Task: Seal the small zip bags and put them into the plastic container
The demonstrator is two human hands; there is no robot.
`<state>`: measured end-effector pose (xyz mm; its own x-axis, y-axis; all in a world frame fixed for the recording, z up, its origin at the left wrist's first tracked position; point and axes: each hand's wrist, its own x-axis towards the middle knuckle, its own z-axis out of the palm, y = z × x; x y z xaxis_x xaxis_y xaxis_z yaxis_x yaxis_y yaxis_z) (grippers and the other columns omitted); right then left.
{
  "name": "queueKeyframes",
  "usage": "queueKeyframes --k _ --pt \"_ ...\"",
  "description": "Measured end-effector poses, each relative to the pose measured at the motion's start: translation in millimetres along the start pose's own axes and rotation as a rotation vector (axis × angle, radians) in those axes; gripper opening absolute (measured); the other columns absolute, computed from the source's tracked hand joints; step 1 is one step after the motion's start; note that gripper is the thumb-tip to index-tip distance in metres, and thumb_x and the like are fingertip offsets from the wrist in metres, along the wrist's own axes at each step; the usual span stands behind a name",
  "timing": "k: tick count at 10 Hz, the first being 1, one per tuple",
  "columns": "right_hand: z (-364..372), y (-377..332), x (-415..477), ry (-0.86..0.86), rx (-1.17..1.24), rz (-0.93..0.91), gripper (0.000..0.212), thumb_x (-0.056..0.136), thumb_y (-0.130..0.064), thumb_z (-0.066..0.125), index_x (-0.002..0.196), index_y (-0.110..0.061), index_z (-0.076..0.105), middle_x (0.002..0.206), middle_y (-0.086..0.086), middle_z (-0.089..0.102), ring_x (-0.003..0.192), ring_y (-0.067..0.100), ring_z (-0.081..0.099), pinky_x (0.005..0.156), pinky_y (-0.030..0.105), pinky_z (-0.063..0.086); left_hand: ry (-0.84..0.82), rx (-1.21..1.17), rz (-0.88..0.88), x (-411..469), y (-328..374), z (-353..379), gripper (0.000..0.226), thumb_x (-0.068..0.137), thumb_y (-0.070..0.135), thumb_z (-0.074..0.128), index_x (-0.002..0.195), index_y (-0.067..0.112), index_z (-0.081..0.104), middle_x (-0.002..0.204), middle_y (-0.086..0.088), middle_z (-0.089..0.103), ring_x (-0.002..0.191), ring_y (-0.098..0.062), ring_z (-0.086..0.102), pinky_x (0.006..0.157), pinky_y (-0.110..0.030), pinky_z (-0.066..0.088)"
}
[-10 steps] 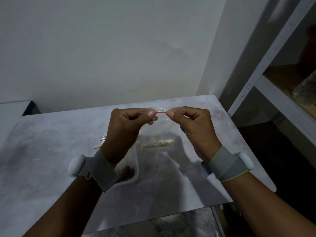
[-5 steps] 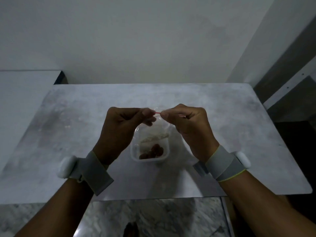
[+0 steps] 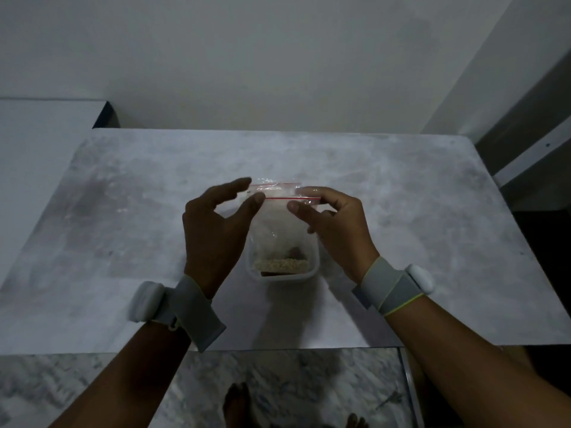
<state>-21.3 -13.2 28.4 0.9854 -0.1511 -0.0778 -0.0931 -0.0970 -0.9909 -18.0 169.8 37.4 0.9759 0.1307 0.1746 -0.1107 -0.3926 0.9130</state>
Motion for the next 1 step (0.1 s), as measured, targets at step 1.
queueKeyframes --k 1 --pt "-3.0 -6.8 2.7 0.048 -0.025 -0.024 0.049 0.08 -0.022 0.08 0.126 -0.022 0.064 0.112 0.002 0.065 0.068 0.016 0.068 0.058 0.014 0.052 0.072 0.049 0.072 7.8 6.8 1.3 0.038 0.085 0.03 0.075 0.121 0.02 0.069 0.122 0.012 0.063 0.114 -0.004 0.059 0.093 -0.02 0.043"
